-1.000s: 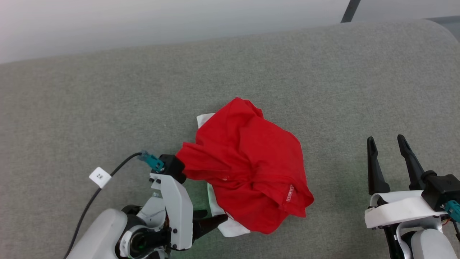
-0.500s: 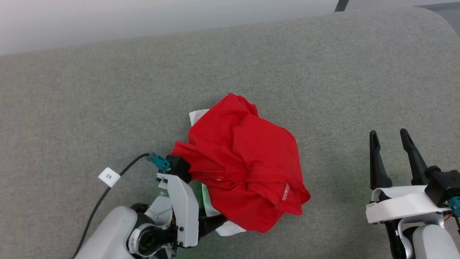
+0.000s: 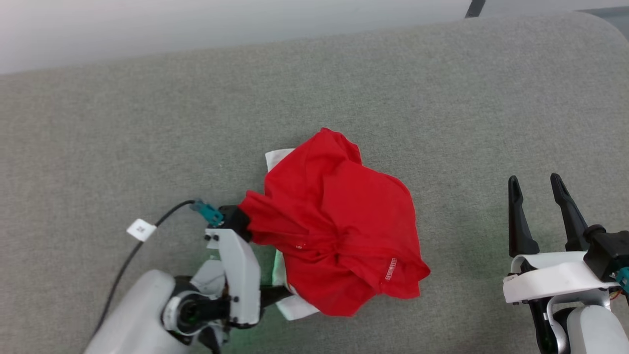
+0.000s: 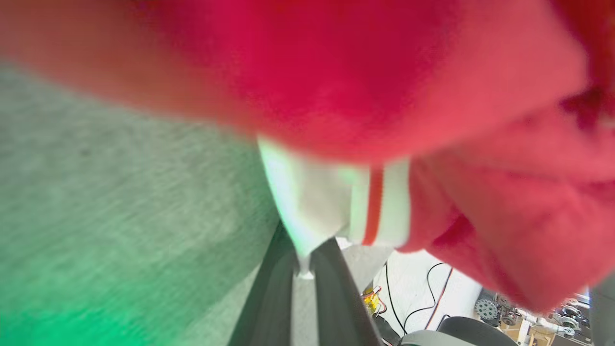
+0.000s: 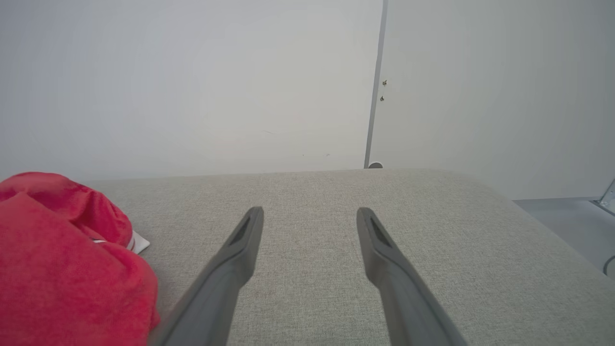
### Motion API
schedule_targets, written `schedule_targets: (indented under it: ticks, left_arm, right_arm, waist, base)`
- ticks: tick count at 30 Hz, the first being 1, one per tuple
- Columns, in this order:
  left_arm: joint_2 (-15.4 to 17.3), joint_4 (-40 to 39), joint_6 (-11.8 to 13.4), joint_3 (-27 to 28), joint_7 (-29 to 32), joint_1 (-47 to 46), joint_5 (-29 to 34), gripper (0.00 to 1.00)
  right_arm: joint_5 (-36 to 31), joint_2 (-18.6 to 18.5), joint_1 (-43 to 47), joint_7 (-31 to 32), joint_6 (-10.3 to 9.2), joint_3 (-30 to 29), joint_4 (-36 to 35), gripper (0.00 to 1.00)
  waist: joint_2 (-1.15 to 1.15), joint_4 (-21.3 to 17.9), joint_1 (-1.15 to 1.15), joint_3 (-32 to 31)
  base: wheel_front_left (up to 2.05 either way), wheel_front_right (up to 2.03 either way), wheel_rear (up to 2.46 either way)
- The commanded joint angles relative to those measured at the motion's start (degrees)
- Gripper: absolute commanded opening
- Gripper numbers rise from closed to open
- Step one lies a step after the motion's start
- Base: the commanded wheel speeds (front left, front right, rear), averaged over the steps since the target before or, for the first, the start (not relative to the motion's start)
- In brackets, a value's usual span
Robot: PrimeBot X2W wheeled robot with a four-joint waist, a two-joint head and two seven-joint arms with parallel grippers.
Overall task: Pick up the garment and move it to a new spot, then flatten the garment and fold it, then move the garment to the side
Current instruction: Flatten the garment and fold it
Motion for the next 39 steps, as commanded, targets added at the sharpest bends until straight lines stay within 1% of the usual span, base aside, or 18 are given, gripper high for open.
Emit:
schedule_targets:
  ticks: [1, 7, 12, 17, 22, 23, 24, 26, 30, 33, 39]
  left_arm:
    - [2.30, 0.68, 0.94, 0.29, 0.80, 0.62, 0.63, 0.00]
    - [6.23, -3.65, 2.01, 1.72, 2.75, 0.23, 0.74, 0.00]
    - [10.36, -6.75, 2.66, 3.18, 3.43, 0.25, 1.64, 0.00]
    - [14.56, -9.30, 3.88, 4.59, 3.60, 0.65, 3.29, 0.00]
    - [18.88, -9.75, 4.45, 6.14, 2.95, 1.29, 5.09, 0.00]
    - [18.88, -9.75, 4.45, 6.14, 2.95, 1.29, 5.09, 0.00]
    - [20.94, -9.23, 4.29, 6.66, 2.32, 1.55, 6.36, 0.00]
    - [22.50, -8.30, 4.00, 7.01, 1.85, 2.04, 7.18, 0.00]
    - [25.55, -5.77, 3.61, 6.53, -0.23, 2.41, 10.83, 0.00]
    - [26.42, -3.00, 3.43, 6.47, -2.03, 2.90, 12.26, 0.00]
    - [24.81, 0.97, 3.13, 6.15, -3.92, 3.25, 12.12, 0.00]
  right_arm:
    - [0.04, 0.15, 0.36, -0.07, 0.00, -0.11, 0.09, 1.00]
    - [-0.26, 0.14, 1.47, -0.07, 0.00, 0.03, 0.38, 1.00]
    - [-0.55, 0.15, 1.95, -0.06, 0.00, 0.20, 0.74, 1.00]
    - [-0.65, 0.14, 2.78, -0.06, 0.00, 0.44, 0.92, 1.00]
    - [-0.89, 0.14, 2.88, -0.06, 0.00, 0.67, 0.75, 1.00]
    - [-0.89, 0.14, 2.88, -0.06, 0.00, 0.67, 0.75, 1.00]
    - [-0.98, 0.15, 2.93, -0.07, 0.00, 0.62, 0.66, 1.00]
    - [-1.06, 0.14, 2.92, -0.07, 0.00, 0.50, 0.64, 1.00]
    - [-1.01, 0.13, 2.74, -0.07, 0.00, 0.45, 0.56, 1.00]
    - [-0.80, 0.14, 2.64, -0.07, 0.00, 0.38, 0.48, 1.00]
    - [-0.60, 0.14, 2.29, -0.06, 0.00, 0.22, 0.34, 1.00]
  waist:
    - [0.00, 0.52, 0.00, -0.57]
    - [0.00, 1.68, 0.00, -2.32]
    - [0.00, 2.45, 0.00, -3.80]
    - [0.00, 2.75, 0.00, -4.75]
    - [0.00, 2.62, 0.00, -5.00]
    - [0.00, 2.62, 0.00, -5.00]
    - [0.00, 2.47, 0.00, -4.90]
    - [0.00, 2.30, 0.00, -4.73]
    - [0.00, 1.86, 0.00, -4.19]
    - [0.00, 1.61, 0.00, -3.71]
    - [0.00, 1.51, 0.00, -3.02]
  base:
    - [0.00, 0.00, 0.00]
    - [0.00, 0.00, 0.00]
    - [0.00, 0.00, 0.00]
    - [0.00, 0.00, 0.00]
    - [0.00, 0.00, 0.00]
    - [0.00, 0.00, 0.00]
    - [0.00, 0.00, 0.00]
    - [0.00, 0.00, 0.00]
    - [0.00, 0.00, 0.00]
    - [0.00, 0.00, 0.00]
    - [0.00, 0.00, 0.00]
